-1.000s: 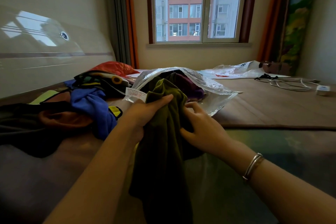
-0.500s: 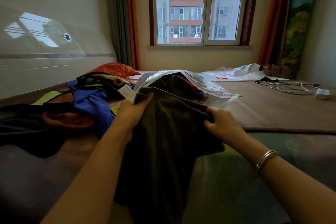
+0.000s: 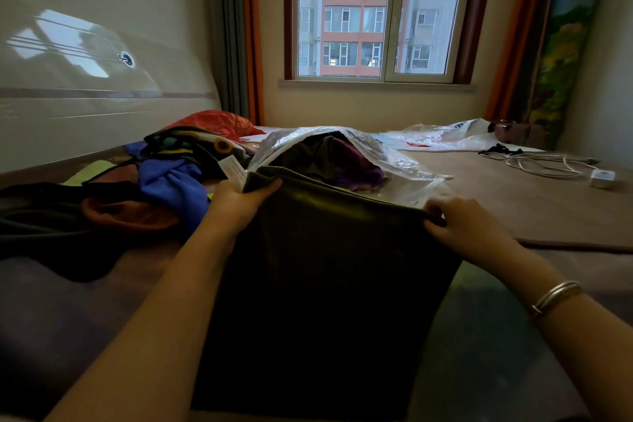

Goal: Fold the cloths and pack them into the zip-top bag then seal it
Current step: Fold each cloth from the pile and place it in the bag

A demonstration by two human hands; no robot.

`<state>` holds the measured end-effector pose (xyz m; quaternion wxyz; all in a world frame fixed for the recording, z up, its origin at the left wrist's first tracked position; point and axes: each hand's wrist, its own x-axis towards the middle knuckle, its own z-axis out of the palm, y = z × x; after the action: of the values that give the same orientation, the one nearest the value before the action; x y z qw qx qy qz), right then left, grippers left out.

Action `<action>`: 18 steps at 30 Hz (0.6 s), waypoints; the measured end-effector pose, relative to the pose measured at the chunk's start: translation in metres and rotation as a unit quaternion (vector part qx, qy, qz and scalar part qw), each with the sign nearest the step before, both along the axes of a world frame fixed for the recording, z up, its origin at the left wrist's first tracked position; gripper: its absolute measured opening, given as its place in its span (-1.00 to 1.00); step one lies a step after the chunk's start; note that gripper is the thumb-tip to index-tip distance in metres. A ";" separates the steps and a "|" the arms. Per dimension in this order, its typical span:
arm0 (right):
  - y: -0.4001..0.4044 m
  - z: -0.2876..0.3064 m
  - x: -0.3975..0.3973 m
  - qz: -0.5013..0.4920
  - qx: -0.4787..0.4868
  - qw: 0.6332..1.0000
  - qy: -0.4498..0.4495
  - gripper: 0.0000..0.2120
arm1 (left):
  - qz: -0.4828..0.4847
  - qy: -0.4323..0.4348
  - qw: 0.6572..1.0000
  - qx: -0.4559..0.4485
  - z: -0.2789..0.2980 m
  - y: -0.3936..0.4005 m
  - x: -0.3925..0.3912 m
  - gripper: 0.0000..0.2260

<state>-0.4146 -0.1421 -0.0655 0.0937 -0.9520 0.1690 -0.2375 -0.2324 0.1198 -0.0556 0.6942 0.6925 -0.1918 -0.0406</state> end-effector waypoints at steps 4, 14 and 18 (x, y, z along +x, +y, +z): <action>-0.006 -0.003 -0.003 -0.052 -0.046 0.995 -0.073 -0.82 | 0.046 -0.086 0.992 0.084 -0.007 -0.001 0.012 -0.67; -0.002 -0.001 0.012 -0.108 0.240 0.965 -0.006 -0.90 | 0.051 0.006 0.976 0.210 -0.017 -0.005 0.006 -0.66; 0.008 0.008 0.012 -0.074 0.450 0.887 -0.069 -0.84 | -0.055 0.156 0.980 0.109 -0.009 0.001 0.001 -0.68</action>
<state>-0.4028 -0.1344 -0.0571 0.5055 -0.7735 0.3211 -0.2075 -0.2318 0.1207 -0.0649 0.6330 0.7372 -0.1134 -0.2074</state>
